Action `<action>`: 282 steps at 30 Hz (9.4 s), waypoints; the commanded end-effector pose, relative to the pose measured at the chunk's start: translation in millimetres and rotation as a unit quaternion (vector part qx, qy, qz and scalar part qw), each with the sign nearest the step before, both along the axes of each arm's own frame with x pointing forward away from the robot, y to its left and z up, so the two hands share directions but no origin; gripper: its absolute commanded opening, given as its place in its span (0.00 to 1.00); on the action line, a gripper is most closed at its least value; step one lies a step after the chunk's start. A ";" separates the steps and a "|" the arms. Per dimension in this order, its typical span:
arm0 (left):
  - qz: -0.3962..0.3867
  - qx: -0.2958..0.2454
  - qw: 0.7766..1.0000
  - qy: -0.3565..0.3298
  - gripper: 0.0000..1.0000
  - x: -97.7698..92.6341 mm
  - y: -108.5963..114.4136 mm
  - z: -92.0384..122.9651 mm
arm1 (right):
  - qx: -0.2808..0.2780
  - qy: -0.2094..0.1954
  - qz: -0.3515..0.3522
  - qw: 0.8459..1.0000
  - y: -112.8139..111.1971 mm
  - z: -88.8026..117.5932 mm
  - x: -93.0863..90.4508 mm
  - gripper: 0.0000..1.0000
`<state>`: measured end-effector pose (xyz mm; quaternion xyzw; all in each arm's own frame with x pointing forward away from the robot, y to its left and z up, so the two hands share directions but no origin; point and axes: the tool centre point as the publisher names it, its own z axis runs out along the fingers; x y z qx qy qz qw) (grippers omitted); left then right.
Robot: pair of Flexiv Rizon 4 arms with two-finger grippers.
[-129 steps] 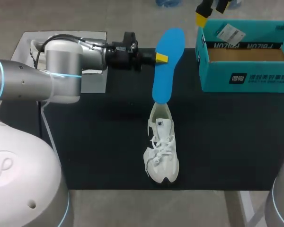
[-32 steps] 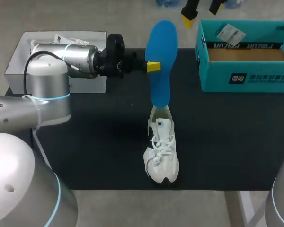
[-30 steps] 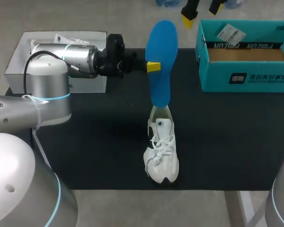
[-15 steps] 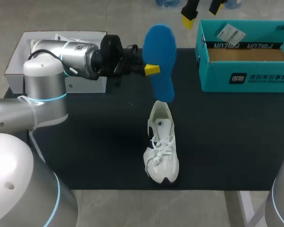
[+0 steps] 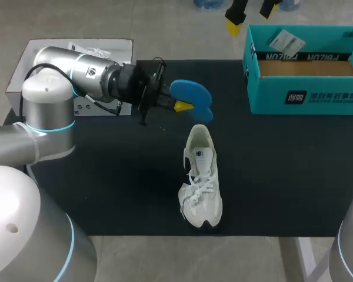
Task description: Take the shoe out of the shoebox, open the shoe tongue, remove and reinsert the insole, then place the shoe into the shoebox
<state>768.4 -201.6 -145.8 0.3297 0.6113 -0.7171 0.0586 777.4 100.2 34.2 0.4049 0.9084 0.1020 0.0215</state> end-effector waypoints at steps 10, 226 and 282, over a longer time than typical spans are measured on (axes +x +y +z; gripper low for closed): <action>-0.006 0.021 0.991 -0.132 0.00 1.8 -5.8 2.5 | 0.000 0.001 0.000 1.000 0.4 0.2 0.7 1.00; 0.088 0.049 0.945 -0.310 1.00 11.1 64.4 -2.8 | 0.525 0.155 -0.009 0.837 54.3 -163.1 37.0 0.00; 0.270 0.463 0.842 -0.057 1.00 -0.3 179.8 -60.0 | 0.525 0.155 -0.009 0.837 54.3 -163.1 37.0 0.00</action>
